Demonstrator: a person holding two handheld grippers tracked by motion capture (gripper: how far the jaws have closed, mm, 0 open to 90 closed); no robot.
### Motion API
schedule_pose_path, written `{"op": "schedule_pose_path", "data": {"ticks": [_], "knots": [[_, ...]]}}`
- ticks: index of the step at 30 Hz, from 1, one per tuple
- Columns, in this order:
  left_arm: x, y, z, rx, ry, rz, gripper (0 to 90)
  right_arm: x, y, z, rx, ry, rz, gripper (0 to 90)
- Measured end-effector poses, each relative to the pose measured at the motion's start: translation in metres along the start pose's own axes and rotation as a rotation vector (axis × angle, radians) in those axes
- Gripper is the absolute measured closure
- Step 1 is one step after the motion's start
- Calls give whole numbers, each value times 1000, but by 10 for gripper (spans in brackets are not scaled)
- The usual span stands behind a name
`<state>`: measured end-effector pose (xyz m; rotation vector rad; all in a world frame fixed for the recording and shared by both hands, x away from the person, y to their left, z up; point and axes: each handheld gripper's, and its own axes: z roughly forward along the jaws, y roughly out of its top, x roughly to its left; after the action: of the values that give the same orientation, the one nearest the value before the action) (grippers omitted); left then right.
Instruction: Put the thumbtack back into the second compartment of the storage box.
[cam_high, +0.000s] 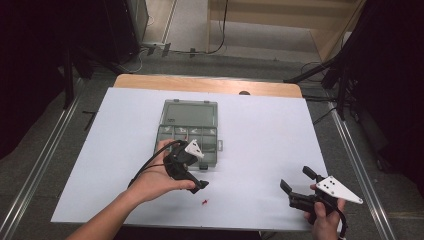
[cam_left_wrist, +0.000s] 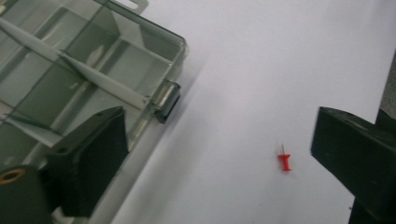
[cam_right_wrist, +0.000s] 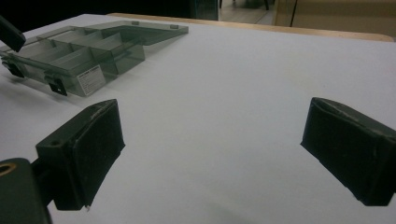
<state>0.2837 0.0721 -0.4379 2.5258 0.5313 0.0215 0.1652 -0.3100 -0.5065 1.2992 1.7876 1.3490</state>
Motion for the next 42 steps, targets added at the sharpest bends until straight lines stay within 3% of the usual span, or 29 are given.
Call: {"op": "schedule_pose_path", "data": {"ticks": [5,7,12,19,23,32,42], "knots": [[-9,-4,5,9,-11,15,60,1,0,0,1,2,3,54],[-12,-6,7,13,-9,20,143,0,0,0,0,1,-4,54],[-19,-11,13,25,-29,23,154,1,0,0,2,2,-2,53],[-26,-19,21,56,-65,16,345,1,0,1,2,2,-4,54],[-31,-22,25,66,-55,17,481,1,0,1,4,2,-3,55],[-42,-25,32,100,-49,56,634,2,0,1,5,0,-5,56],[-48,-28,40,120,-55,59,793,2,0,1,3,-2,-3,59]]}}
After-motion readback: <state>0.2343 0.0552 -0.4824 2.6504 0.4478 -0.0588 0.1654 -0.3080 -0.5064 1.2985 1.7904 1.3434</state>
